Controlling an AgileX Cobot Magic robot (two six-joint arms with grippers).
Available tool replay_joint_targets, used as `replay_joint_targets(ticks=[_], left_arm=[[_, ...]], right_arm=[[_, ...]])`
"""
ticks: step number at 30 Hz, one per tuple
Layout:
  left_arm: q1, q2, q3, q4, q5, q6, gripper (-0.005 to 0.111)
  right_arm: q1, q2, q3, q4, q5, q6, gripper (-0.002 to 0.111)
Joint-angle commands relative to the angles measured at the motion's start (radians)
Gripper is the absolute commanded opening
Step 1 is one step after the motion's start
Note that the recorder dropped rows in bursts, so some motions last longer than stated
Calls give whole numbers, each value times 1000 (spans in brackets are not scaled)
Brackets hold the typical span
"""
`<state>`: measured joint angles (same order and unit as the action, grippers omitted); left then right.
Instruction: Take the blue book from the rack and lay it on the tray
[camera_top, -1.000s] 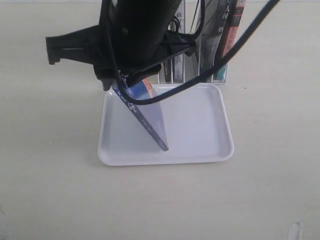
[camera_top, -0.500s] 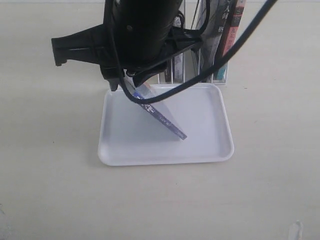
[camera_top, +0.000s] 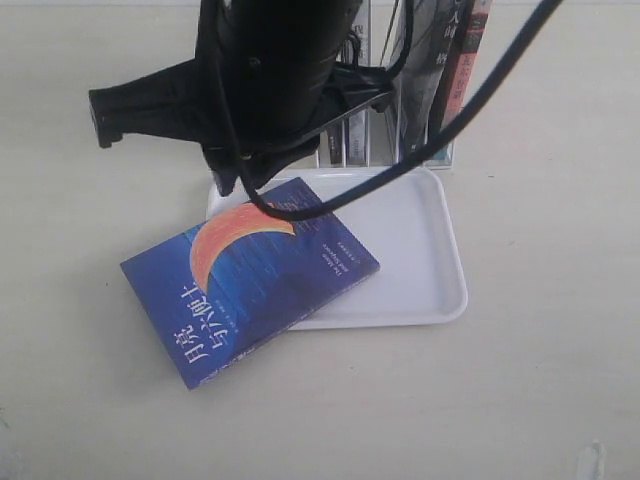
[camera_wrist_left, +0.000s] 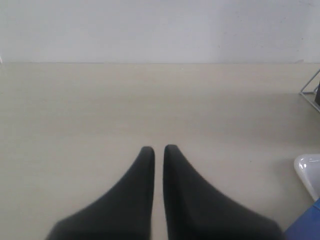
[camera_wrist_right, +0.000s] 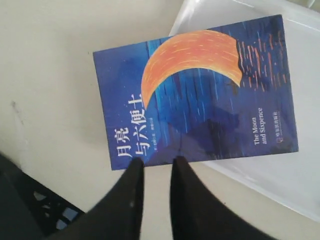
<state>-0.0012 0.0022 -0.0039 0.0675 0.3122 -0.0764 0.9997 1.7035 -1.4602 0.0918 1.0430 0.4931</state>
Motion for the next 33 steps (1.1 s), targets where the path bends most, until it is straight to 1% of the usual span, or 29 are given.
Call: replay_joint_targets(ticks=[1,7,21,25,28,33], left_arm=[[-10,-2,4,2,-6,2,6],[-10,-2,4,2,-6,2,6],[-10,-2,4,2,-6,2,6],[-10,-2,4,2,-6,2,6],[-10,-2,4,2,-6,2,6],[-10,-2,4,2,-6,2,6]], right_arm=[[-2,5,-5,-33,56,-149,0],[-2,5,-5,-37,107,-172,0],[-2,1,-5,-38,-56,-170,0],[-2,-34,-5,-106,-116,-172,0],[-2,-95,24,-181,-211,-172,0],[-2,-280,193,-343,-376,-172,0]])
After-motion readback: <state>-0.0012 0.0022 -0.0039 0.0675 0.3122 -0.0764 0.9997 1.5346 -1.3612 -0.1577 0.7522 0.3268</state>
